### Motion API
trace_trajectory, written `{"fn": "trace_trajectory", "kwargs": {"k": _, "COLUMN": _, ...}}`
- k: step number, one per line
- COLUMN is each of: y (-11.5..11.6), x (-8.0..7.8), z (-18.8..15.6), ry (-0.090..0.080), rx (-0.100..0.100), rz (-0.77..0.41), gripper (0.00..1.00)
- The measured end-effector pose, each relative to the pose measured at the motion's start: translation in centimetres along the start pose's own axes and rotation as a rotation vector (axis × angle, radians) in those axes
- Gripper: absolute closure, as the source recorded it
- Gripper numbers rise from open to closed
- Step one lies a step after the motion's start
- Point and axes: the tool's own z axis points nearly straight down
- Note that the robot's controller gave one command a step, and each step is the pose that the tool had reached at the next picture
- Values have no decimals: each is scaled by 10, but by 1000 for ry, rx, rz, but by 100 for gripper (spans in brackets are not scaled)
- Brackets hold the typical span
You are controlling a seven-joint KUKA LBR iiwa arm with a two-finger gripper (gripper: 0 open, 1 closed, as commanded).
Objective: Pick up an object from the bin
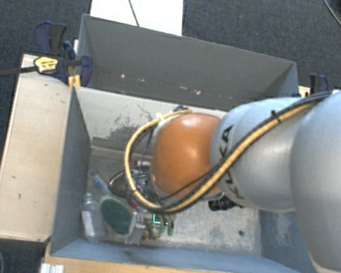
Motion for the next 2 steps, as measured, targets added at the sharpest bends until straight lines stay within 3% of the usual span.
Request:
{"fn": "trace_trajectory", "kwargs": {"k": 1, "y": -2, "x": -6, "z": 59, "ry": -8, "rx": -2, "rz": -20, "gripper": 0}}
{"fn": "trace_trajectory", "kwargs": {"k": 2, "y": 4, "x": -10, "z": -28, "ry": -14, "rx": -2, "rz": -97, "gripper": 0}}
